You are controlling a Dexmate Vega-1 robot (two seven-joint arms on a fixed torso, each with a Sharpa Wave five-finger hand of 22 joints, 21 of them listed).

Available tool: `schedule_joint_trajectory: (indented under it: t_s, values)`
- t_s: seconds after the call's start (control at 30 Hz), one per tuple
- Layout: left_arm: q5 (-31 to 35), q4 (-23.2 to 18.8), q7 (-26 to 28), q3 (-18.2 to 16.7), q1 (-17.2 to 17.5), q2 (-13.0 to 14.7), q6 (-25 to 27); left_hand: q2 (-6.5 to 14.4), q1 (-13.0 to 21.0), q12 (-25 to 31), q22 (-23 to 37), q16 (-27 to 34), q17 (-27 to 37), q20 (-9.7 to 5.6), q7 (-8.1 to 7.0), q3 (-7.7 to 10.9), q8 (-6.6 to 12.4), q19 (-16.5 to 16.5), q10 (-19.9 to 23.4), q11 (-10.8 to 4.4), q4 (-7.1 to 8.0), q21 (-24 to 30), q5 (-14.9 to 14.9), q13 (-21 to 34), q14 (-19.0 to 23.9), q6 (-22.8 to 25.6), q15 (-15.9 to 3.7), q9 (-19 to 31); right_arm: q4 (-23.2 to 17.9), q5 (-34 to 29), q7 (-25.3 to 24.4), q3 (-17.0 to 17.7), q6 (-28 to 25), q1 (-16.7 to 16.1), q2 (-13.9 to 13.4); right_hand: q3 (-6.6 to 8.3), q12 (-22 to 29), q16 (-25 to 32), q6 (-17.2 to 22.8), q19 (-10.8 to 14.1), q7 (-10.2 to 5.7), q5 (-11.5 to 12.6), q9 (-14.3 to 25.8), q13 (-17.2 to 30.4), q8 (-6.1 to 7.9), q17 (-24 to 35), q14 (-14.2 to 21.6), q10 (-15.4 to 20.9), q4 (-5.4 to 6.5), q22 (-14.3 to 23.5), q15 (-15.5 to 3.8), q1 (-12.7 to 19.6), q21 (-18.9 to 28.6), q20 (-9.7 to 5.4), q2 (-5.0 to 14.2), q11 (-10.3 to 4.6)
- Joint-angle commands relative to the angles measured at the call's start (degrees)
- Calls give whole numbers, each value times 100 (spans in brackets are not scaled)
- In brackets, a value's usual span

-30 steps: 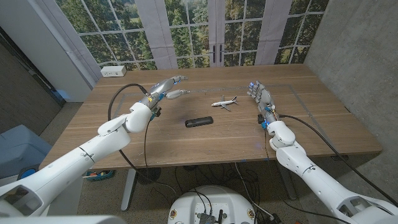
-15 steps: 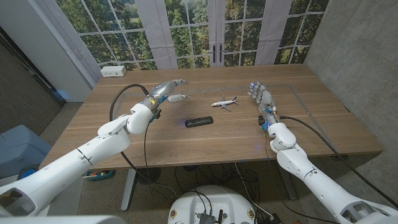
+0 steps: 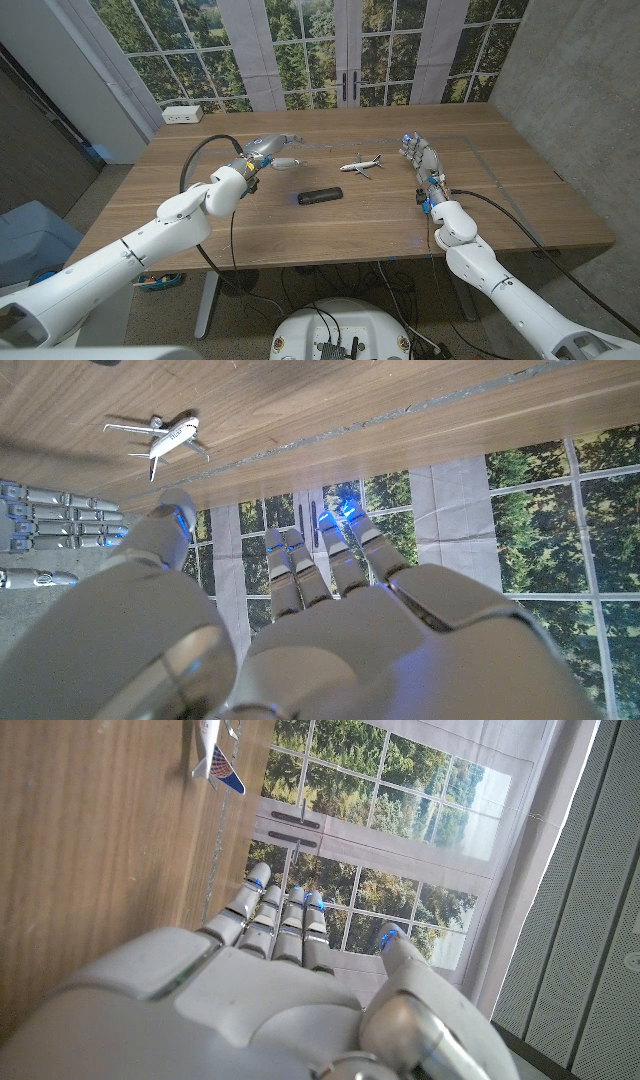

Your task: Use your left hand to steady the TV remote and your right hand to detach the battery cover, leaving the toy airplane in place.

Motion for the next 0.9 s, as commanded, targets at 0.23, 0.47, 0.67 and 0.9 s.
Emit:
schedule_joint_trajectory:
  t_s: [0.23, 0.47, 0.67, 0.9]
  values:
    - [502, -385, -268, 161, 104, 122, 456, -52, 268, 30, 37, 77, 41, -45, -22, -114, 28, 234, 179, -57, 17, 72, 5, 18, 179, 108, -722, 28, -303, -88, -127, 51, 53, -274, -93, 26, 44, 34, 60, 57, -20, -12, 17, -3, 32, 0, 57, 51, -42, 16, 0, 48, -47, -3, -17, 27]
    - [685, -464, -426, 241, 110, 104, 637, -66, 383, 9, 41, 90, 46, -95, -14, -177, 28, 398, 208, -39, 29, 118, 6, 20, 249, 141, -752, 27, -314, -56, -83, 73, 90, -319, -111, 24, 44, 40, 58, 65, -12, -13, 18, -6, 29, 1, 59, 54, -48, 17, -4, 42, -67, -1, -15, 27]
    - [969, -507, -571, 381, 52, 55, 809, -64, 458, 2, 44, 105, 50, -152, -13, -215, 28, 464, 240, -47, 34, 131, 6, 21, 314, 167, -770, 28, -253, -7, -12, 79, 112, -296, -101, 22, 48, 45, 63, 78, -15, -14, 18, -8, 29, 3, 60, 69, -53, 18, 0, 37, -84, 1, -14, 32]
    - [1203, -484, -765, 525, -47, -42, 937, -53, 544, 7, 47, 103, 54, -164, 0, -256, 35, 504, 310, -72, 41, 133, 7, 23, 337, 215, -786, 29, -172, 38, 46, 93, 131, -247, -87, 18, 48, 50, 71, 85, -11, -15, 18, -10, 30, 4, 60, 72, -58, 18, -3, 28, -105, 4, -16, 42]
